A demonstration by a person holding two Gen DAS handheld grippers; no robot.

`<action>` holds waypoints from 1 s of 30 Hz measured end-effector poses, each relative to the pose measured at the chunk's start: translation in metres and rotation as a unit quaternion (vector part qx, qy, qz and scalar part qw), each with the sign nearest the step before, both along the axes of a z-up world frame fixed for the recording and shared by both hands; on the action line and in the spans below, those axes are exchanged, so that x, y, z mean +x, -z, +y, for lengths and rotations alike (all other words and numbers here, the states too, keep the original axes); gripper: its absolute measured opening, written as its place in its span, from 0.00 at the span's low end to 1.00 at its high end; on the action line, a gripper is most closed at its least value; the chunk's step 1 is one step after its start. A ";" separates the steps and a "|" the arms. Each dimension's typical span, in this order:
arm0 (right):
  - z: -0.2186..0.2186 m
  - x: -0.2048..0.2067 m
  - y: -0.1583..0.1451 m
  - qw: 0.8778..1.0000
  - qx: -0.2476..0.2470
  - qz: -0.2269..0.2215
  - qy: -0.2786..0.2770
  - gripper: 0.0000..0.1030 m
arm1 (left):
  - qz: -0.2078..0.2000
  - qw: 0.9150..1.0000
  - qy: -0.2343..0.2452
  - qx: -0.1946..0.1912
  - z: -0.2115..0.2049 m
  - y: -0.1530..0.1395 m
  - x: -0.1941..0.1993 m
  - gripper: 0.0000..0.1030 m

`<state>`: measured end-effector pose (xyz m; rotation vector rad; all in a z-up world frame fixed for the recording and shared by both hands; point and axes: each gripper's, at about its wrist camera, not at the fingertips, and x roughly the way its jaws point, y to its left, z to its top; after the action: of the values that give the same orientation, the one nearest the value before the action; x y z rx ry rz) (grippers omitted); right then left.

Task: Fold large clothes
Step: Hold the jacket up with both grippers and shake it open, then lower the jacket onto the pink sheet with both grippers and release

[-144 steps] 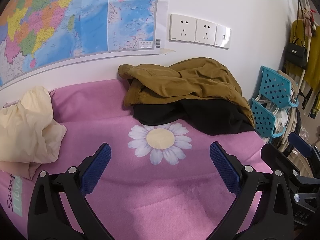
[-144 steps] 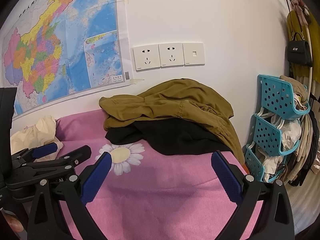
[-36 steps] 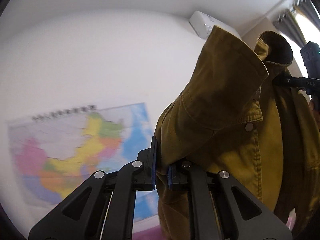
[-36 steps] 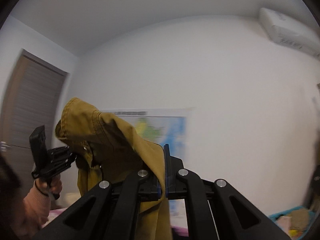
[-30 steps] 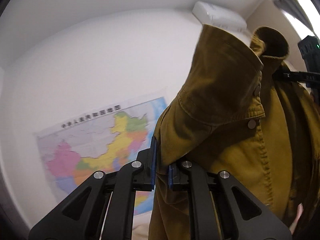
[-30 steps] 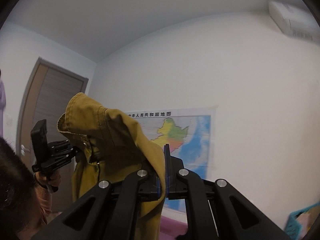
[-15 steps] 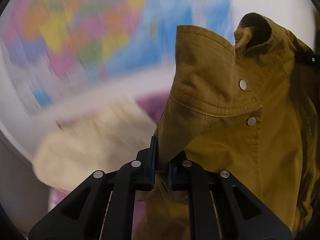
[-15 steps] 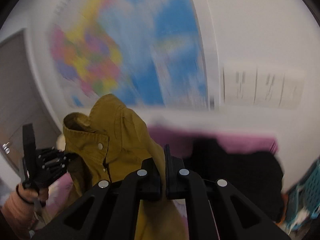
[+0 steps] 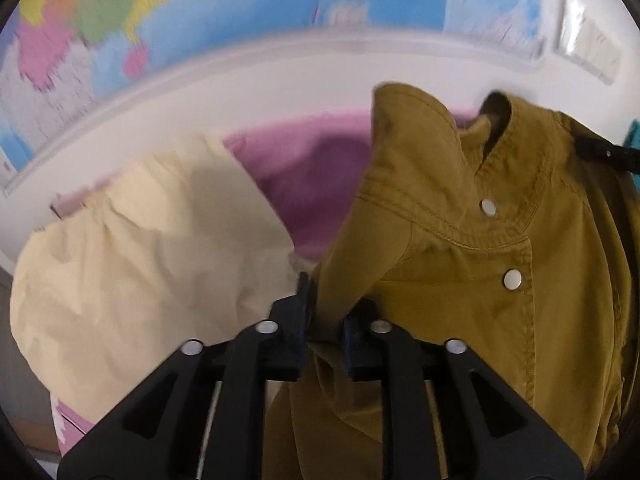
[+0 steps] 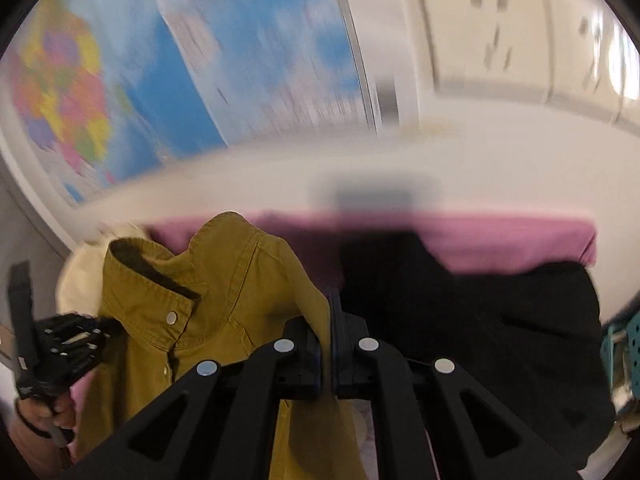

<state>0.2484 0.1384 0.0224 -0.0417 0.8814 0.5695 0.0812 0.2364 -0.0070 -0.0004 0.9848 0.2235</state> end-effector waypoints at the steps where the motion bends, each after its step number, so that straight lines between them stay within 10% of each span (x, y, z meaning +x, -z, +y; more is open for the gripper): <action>1: 0.004 0.003 0.011 1.000 -0.012 0.009 -0.001 0.06 | 0.006 1.000 -0.005 0.007 0.001 0.006 0.001 0.40; 3: 0.003 0.008 0.029 0.999 -0.043 0.025 0.022 0.23 | 0.015 0.999 -0.016 0.035 0.003 0.014 0.003 0.69; 10: -0.058 -0.050 -0.016 1.000 -0.016 -0.005 0.007 0.80 | -0.055 0.998 -0.011 -0.018 0.025 -0.027 -0.044 0.79; 18: -0.122 -0.216 0.000 0.992 -0.099 -0.035 -0.066 0.89 | -0.080 0.990 0.116 -0.016 -0.016 -0.048 -0.149 0.91; 23: -0.145 -0.260 0.054 0.991 -0.125 -0.001 -0.050 0.81 | -0.025 0.983 0.176 -0.042 -0.037 -0.008 -0.204 0.91; 27: -0.162 -0.260 0.062 0.995 -0.084 0.030 -0.044 0.21 | 0.014 0.981 0.192 -0.005 -0.054 0.018 -0.224 0.87; 30: -0.175 -0.256 0.028 0.997 -0.067 0.001 -0.031 0.11 | 0.025 0.986 0.162 0.013 -0.044 0.022 -0.222 0.36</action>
<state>-0.0077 -0.0361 -0.0059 -0.1905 0.9224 0.5680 -0.1404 0.1925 -0.0293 0.1878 1.0159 -0.0622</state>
